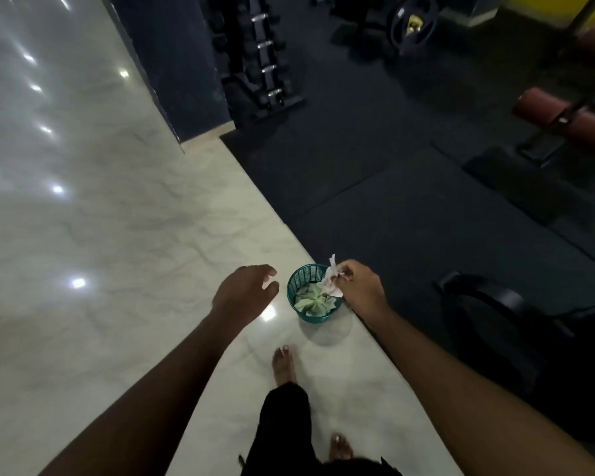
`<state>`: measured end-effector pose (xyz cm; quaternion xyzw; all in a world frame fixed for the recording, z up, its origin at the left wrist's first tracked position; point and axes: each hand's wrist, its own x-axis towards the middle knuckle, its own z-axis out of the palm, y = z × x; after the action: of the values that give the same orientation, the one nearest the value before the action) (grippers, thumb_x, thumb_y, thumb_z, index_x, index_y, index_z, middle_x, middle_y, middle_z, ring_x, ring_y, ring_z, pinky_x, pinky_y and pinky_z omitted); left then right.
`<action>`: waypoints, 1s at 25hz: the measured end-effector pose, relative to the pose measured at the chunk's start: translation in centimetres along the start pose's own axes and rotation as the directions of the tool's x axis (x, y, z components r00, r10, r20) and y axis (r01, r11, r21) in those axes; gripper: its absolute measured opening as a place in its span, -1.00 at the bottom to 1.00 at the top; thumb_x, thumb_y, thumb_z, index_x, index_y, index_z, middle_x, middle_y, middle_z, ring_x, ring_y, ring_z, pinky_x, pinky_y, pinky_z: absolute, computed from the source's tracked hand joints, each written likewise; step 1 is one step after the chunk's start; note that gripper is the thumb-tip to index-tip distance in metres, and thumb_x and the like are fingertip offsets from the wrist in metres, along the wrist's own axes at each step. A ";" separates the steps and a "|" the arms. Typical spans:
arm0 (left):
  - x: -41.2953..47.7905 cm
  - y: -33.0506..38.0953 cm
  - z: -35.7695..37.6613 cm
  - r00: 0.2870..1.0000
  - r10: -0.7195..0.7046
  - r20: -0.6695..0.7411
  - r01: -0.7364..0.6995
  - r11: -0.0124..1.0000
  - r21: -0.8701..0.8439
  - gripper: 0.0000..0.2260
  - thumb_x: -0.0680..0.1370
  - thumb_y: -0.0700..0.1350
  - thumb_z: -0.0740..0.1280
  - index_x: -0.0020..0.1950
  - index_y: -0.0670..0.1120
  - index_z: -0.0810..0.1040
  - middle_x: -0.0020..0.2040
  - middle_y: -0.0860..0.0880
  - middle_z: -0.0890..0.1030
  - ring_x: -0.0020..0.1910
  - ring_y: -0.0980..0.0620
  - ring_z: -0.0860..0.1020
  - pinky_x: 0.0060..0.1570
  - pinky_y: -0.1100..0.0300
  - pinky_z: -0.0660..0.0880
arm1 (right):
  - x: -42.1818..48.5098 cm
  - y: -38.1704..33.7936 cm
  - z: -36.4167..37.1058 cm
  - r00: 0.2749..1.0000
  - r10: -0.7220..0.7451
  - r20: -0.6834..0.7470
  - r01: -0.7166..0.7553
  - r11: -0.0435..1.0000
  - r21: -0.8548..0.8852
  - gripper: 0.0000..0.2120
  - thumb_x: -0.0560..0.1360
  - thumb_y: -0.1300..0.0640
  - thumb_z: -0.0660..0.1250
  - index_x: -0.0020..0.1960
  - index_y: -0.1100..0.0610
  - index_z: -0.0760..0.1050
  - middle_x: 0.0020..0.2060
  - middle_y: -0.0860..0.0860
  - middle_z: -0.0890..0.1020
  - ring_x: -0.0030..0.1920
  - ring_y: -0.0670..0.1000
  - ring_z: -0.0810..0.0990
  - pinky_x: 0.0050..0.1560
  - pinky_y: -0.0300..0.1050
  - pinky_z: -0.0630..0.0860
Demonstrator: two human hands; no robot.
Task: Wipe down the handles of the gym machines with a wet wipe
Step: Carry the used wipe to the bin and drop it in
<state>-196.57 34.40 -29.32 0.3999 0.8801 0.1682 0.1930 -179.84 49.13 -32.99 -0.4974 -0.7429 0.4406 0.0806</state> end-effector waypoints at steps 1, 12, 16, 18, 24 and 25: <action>3.2 -0.5 0.3 1.000 0.002 0.024 -0.001 1.000 -0.020 -0.72 0.57 0.03 0.31 0.27 0.06 0.57 0.14 0.09 0.63 0.17 0.06 0.53 0.19 0.14 0.46 | 2.9 -0.3 0.7 1.000 0.016 -0.022 -0.016 1.000 0.005 -0.89 0.50 0.17 0.35 0.02 0.05 0.57 -0.04 -0.02 0.65 -0.03 -0.01 0.59 -0.09 -0.18 0.44; 26.0 -8.4 11.1 0.930 -0.055 0.362 0.066 0.998 -0.018 -0.69 0.57 0.01 0.31 0.31 0.03 0.55 0.18 0.03 0.65 0.18 0.01 0.56 0.18 0.08 0.50 | 24.0 5.4 12.5 0.949 0.312 0.051 -0.307 0.947 -0.093 -0.80 0.55 0.12 0.35 0.13 0.18 0.58 0.04 0.11 0.65 0.07 0.12 0.59 -0.07 -0.14 0.40; 32.1 -12.1 19.8 0.896 -0.069 0.438 0.053 0.997 0.050 -0.66 0.58 0.03 0.30 0.34 0.02 0.52 0.21 0.00 0.63 0.19 -0.02 0.56 0.16 0.08 0.51 | 31.5 13.1 18.4 0.941 0.322 0.099 -0.300 0.934 -0.192 -0.76 0.56 0.12 0.33 0.19 0.17 0.55 0.13 0.15 0.63 0.17 0.16 0.56 0.06 -0.10 0.39; 34.6 -13.6 24.3 0.880 -0.073 0.469 0.046 0.997 0.069 -0.66 0.58 0.04 0.30 0.34 0.03 0.52 0.20 -0.02 0.63 0.17 -0.03 0.58 0.13 0.08 0.53 | 34.3 17.3 21.5 0.933 0.337 0.131 -0.300 0.923 -0.239 -0.74 0.55 0.13 0.32 0.22 0.16 0.54 0.17 0.15 0.62 0.21 0.18 0.55 0.14 -0.07 0.42; 36.8 -16.6 34.6 0.828 -0.141 0.542 0.113 0.990 0.085 -0.67 0.56 0.06 0.28 0.32 0.09 0.52 0.22 0.00 0.62 0.11 -0.04 0.60 0.07 0.07 0.55 | 36.8 26.4 26.9 0.895 0.427 0.126 -0.388 0.887 -0.248 -0.80 0.55 0.13 0.31 0.15 0.11 0.55 0.09 0.11 0.66 0.10 0.15 0.62 0.01 -0.08 0.49; 37.1 -16.8 35.8 0.827 -0.135 0.546 0.109 0.991 0.080 -0.67 0.56 0.07 0.28 0.32 0.09 0.52 0.22 -0.01 0.63 0.10 -0.05 0.60 0.06 0.06 0.56 | 37.4 27.5 27.3 0.896 0.431 0.105 -0.396 0.884 -0.248 -0.81 0.55 0.13 0.31 0.15 0.10 0.55 0.09 0.11 0.66 0.09 0.15 0.62 0.00 -0.08 0.49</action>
<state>-212.78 57.57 -75.64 0.3788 0.8146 0.0134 0.4390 -195.12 66.97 -81.45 -0.6144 -0.6675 0.4001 -0.1298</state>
